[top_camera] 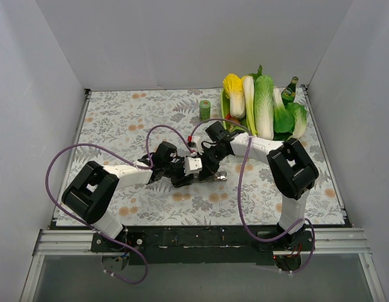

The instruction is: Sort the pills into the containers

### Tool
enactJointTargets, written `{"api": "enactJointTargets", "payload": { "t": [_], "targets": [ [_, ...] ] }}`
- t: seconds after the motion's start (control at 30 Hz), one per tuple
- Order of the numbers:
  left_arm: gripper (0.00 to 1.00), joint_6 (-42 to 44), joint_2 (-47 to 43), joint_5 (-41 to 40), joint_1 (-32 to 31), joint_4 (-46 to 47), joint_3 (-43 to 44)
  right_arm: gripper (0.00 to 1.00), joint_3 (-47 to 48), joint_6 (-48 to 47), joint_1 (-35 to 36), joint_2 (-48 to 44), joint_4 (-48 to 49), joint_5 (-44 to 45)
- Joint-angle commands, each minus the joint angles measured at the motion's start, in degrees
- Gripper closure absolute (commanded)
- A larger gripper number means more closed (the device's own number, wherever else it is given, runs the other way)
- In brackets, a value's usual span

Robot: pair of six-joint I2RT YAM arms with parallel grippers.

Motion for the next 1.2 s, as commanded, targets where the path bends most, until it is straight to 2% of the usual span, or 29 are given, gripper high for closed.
{"api": "enactJointTargets", "payload": {
  "t": [0.0, 0.43, 0.8, 1.03, 1.17],
  "targets": [
    [0.62, -1.68, -0.23, -2.02, 0.02, -2.87, -0.06, 0.89, 1.57, -1.74, -0.11, -1.51, -2.47, 2.46],
    [0.62, -1.16, -0.85, -2.11, -0.15, -2.34, -0.42, 0.91, 4.03, -2.53, -0.38, -6.62, -2.73, 0.79],
    [0.62, -1.24, -0.85, -2.55, -0.15, -2.17, -0.59, 0.96, -0.19, 0.28, -0.29, 3.3, -1.67, 4.91],
    [0.62, -1.24, -1.2, -2.64, -0.33, -1.9, -0.94, 0.96, 2.53, -0.25, -1.08, 1.82, -3.08, 2.99],
    [0.52, -1.94, -2.51, -2.99, -0.33, -1.2, -1.29, 0.95, 4.99, -1.56, -3.1, -1.43, -4.39, -2.01]
  ]
}}
